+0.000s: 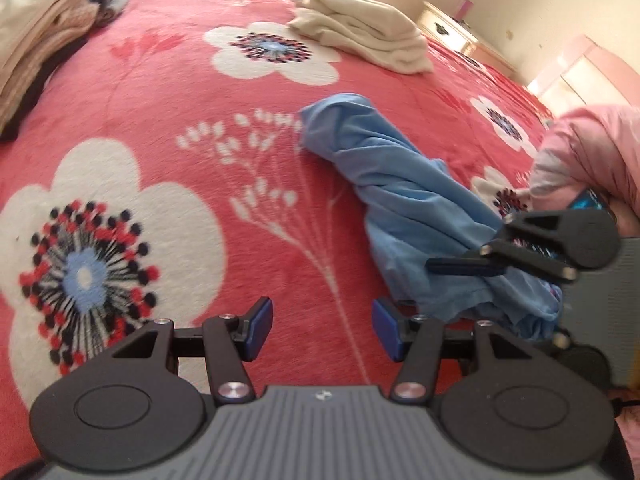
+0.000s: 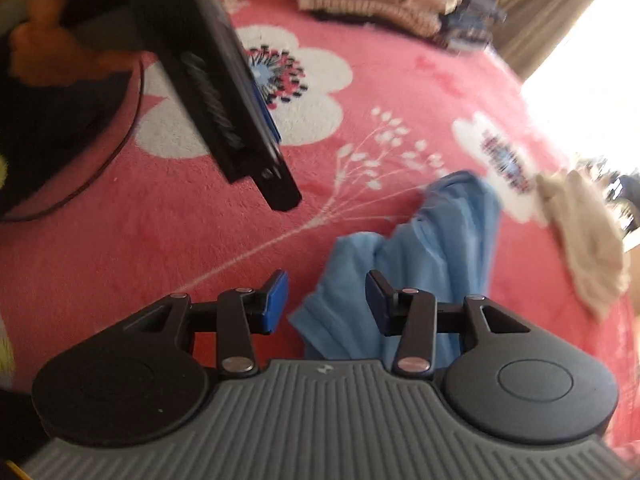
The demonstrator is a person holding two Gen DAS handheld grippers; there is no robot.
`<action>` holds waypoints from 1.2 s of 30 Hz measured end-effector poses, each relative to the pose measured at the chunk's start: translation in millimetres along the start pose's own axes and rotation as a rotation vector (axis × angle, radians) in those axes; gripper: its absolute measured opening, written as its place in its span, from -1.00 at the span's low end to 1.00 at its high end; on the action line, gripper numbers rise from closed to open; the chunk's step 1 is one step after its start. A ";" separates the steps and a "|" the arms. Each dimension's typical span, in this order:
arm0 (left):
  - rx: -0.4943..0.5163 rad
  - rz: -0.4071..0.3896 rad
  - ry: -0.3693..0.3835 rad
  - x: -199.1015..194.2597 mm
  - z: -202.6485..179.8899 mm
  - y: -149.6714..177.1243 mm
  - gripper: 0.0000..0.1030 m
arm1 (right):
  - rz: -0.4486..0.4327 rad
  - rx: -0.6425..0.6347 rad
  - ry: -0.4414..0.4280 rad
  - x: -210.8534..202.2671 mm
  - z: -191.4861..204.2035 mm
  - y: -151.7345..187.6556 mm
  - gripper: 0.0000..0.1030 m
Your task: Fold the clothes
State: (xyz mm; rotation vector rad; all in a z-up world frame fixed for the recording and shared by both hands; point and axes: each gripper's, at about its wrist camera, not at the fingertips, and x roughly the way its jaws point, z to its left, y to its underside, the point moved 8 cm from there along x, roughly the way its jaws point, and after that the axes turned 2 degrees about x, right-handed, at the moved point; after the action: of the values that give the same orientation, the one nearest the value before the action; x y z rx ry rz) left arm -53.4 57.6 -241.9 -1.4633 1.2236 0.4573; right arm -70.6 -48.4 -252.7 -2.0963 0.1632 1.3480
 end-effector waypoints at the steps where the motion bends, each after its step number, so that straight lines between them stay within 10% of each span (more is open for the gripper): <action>1: -0.010 -0.002 0.001 -0.8 4.1 1.4 0.10 | 0.040 0.028 0.005 9.4 -2.6 0.1 -0.28; 3: -0.017 -0.005 0.004 -1.8 9.9 3.4 0.10 | 0.056 0.140 0.010 8.4 -18.4 -0.9 -0.85; 8: -0.021 -0.012 0.054 0.0 11.7 5.0 0.11 | -0.001 0.517 -0.042 -21.5 -69.0 -8.5 -0.93; 17: 0.046 -0.076 0.193 -10.1 -25.3 -2.5 0.23 | -0.355 1.195 -0.390 -62.4 -153.7 -27.5 -0.95; 21: 0.073 -0.107 0.250 -13.9 -45.5 -8.1 0.31 | -0.507 1.271 -0.503 -85.9 -174.9 -50.8 -1.00; 26: 0.086 -0.100 0.294 -6.6 -67.0 -12.9 0.31 | -0.592 1.176 -0.427 -112.4 -195.9 -82.3 -1.00; 36: 0.010 0.061 0.168 31.2 -35.3 14.1 0.29 | -0.227 0.983 -0.299 -95.7 -159.0 -3.3 -0.86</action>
State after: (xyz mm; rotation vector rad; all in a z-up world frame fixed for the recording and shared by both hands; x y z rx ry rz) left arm -65.3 15.1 -263.4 -1.4826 1.4044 0.3749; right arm 9.4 -157.5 -125.7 -1.0506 0.3599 1.0938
